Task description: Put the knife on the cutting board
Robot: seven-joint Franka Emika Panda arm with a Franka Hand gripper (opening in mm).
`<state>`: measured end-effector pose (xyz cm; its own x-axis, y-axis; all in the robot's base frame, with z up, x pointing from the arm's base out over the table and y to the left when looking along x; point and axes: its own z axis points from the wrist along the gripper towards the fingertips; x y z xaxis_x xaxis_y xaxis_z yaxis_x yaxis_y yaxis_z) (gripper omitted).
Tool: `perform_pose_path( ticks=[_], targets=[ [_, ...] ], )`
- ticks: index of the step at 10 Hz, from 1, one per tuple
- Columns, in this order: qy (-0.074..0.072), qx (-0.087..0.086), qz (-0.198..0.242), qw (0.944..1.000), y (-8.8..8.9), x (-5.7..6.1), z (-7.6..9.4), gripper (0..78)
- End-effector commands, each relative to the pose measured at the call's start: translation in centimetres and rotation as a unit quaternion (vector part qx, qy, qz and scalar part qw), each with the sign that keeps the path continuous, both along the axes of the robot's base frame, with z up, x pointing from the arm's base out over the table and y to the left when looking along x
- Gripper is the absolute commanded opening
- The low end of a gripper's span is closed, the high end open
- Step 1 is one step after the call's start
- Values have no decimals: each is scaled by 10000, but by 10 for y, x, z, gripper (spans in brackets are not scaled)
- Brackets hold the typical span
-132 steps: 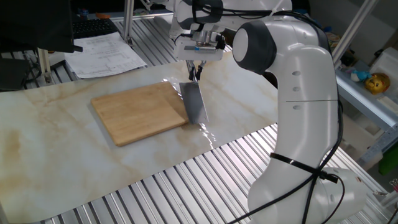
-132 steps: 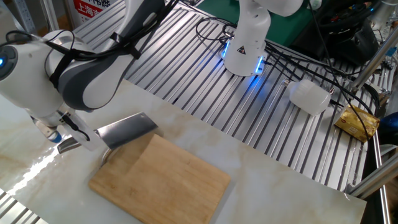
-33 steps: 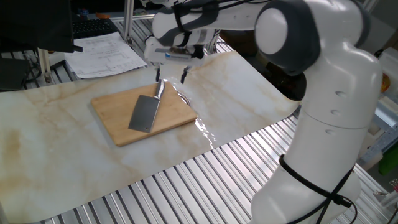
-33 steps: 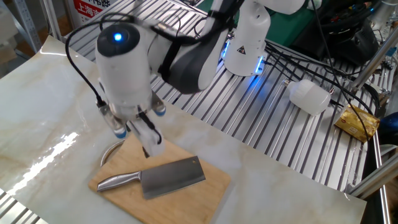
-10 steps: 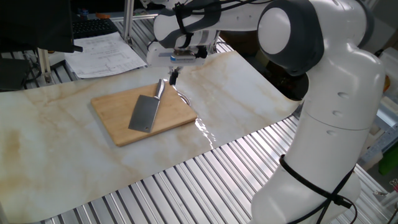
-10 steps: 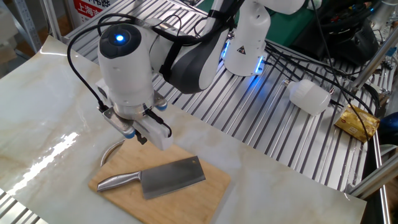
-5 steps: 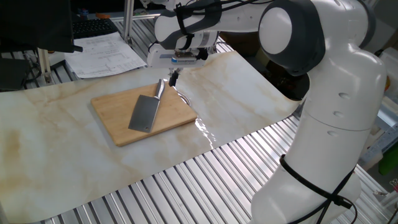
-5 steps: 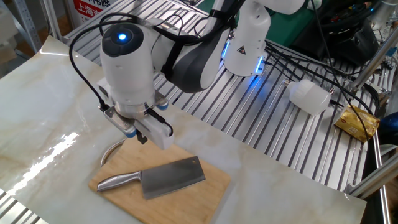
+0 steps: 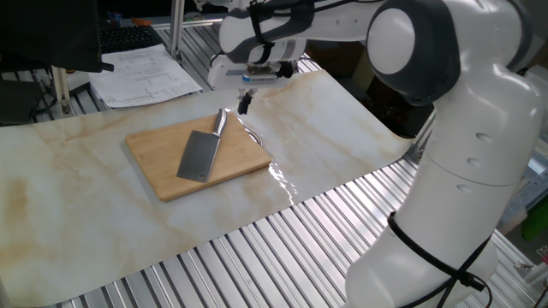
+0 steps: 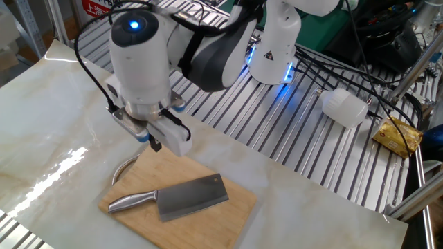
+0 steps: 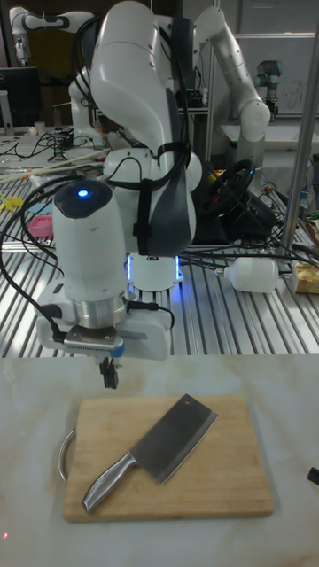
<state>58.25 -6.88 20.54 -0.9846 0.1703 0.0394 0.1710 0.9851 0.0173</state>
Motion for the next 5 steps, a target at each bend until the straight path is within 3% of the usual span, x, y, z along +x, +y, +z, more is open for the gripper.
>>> perform_pose_path(
  ticks=[1,2,3,5],
  targets=[
    [-16,-150,197,9997,-1,3,0,11],
    [50,-313,594,9977,-1,3,0,11],
    [172,-244,496,9983,-1,3,0,11],
    [68,-135,476,9988,-1,3,0,11]
  ],
)
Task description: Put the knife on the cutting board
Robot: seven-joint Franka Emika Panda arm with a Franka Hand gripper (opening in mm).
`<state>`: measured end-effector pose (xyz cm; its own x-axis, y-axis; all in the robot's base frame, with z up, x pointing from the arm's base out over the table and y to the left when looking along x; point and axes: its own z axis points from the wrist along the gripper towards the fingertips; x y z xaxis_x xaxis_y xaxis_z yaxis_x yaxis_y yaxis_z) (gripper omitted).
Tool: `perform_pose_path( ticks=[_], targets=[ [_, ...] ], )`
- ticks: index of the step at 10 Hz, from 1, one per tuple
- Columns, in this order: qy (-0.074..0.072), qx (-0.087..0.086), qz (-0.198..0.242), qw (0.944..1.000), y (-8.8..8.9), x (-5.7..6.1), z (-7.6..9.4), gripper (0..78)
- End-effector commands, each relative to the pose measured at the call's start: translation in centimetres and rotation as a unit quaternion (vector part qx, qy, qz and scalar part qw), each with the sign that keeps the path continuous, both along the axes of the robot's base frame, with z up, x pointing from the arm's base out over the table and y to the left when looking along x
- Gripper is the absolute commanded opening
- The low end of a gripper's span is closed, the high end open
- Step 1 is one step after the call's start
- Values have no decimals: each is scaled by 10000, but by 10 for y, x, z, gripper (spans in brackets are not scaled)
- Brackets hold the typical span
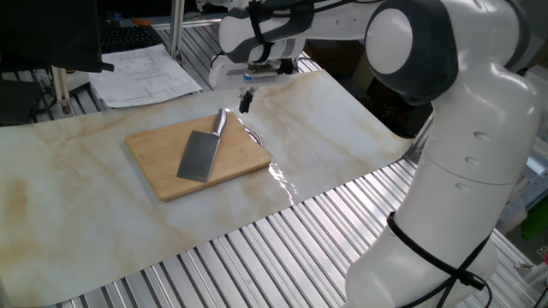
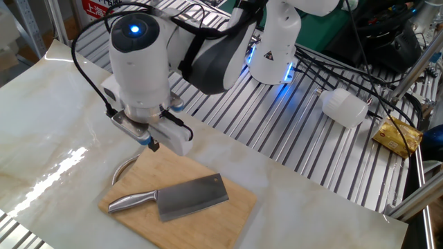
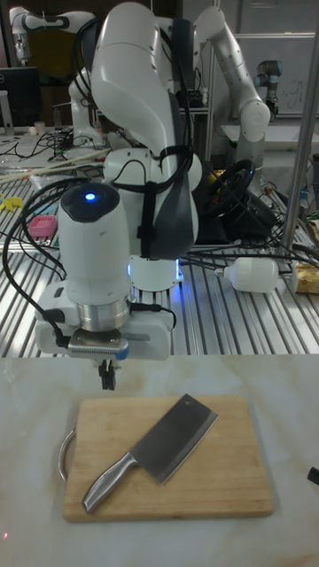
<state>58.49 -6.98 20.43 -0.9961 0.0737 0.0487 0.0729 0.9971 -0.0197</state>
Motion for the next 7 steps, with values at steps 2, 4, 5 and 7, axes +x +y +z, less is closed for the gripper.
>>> perform_pose_path(
  ticks=[2,4,5,7],
  targets=[
    [119,143,-305,9994,26,1,10,11],
    [74,157,-516,9985,81,-7,24,11],
    [16,142,-546,9984,99,-14,29,11],
    [-17,189,-486,9986,113,-27,35,11]
  ],
)
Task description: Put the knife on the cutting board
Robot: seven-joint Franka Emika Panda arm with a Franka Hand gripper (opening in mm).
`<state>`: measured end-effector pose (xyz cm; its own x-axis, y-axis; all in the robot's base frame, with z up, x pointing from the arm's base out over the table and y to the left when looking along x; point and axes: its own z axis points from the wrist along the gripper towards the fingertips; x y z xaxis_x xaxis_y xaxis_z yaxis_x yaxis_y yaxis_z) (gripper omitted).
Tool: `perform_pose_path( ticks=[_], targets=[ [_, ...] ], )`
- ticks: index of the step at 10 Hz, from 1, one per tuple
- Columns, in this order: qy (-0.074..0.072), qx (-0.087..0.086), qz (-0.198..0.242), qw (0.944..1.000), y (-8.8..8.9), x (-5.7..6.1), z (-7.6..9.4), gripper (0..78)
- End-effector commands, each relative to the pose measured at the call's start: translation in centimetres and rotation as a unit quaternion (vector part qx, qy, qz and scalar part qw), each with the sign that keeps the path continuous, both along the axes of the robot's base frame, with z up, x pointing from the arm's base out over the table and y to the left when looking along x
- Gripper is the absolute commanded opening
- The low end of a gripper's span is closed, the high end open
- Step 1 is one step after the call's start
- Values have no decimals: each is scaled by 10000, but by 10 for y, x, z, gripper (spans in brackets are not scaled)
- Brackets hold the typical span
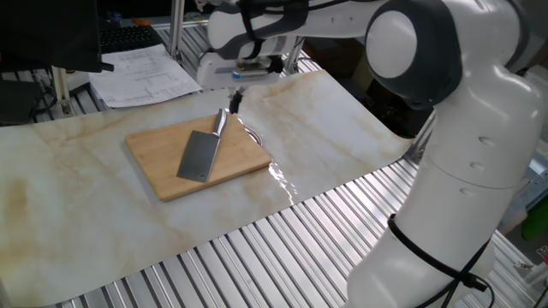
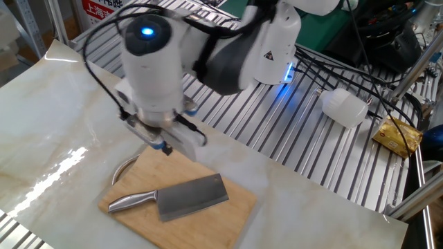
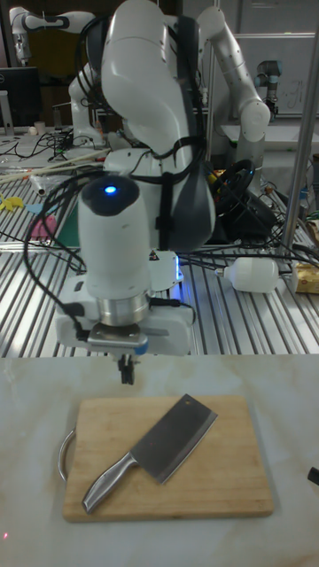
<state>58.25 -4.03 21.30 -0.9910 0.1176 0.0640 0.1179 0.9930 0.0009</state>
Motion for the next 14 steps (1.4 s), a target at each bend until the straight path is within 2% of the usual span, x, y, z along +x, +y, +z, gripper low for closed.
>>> perform_pose_path(
  ticks=[1,2,3,5,6,7,8,10,11,14],
  targets=[
    [-95,36,-234,9997,93,-35,32,11],
    [-93,25,-221,9997,94,-36,33,11],
    [-98,-19,18,9999,101,-44,40,11],
    [-100,88,202,9997,96,-51,51,11],
    [-101,55,219,9997,91,-55,56,11],
    [-90,-118,305,9994,88,-55,58,11],
    [-75,-125,295,9995,82,-52,53,11],
    [-69,-28,353,9993,65,-44,36,11],
    [-60,31,331,9994,62,-41,33,11],
    [-68,55,310,9995,62,-42,33,11]
  ],
)
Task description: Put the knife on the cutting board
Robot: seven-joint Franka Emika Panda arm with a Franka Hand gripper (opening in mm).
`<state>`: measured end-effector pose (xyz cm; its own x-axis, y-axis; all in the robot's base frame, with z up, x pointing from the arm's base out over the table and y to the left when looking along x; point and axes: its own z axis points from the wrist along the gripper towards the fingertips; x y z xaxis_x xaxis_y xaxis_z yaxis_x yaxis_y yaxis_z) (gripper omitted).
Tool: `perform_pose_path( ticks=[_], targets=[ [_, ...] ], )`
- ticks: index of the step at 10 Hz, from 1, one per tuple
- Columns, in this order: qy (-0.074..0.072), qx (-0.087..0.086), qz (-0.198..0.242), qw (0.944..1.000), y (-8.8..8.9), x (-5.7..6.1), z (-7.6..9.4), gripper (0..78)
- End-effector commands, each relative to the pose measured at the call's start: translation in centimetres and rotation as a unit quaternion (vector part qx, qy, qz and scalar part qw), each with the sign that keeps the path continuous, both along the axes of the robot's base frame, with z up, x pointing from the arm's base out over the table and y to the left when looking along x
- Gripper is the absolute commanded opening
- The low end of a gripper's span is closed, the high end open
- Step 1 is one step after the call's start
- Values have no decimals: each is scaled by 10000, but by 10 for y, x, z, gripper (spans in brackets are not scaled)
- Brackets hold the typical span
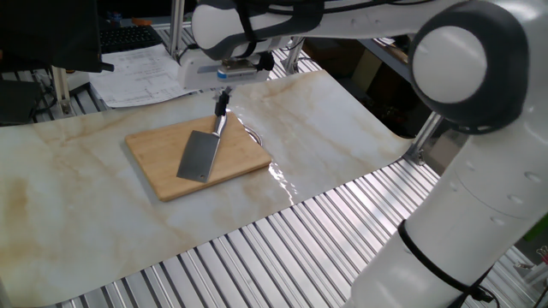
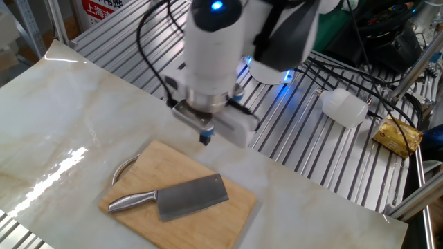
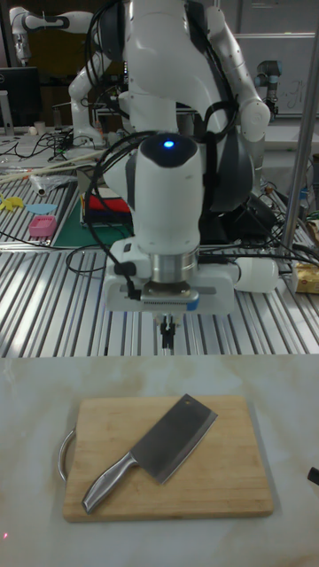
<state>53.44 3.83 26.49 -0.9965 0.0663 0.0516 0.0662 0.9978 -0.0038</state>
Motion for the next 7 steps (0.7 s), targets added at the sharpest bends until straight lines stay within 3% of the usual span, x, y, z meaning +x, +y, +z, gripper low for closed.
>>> perform_pose_path(
  ticks=[1,7],
  targets=[
    [-5,90,88,9999,-16,6,-18,11],
    [-71,57,59,9999,-16,6,-18,11]
  ],
)
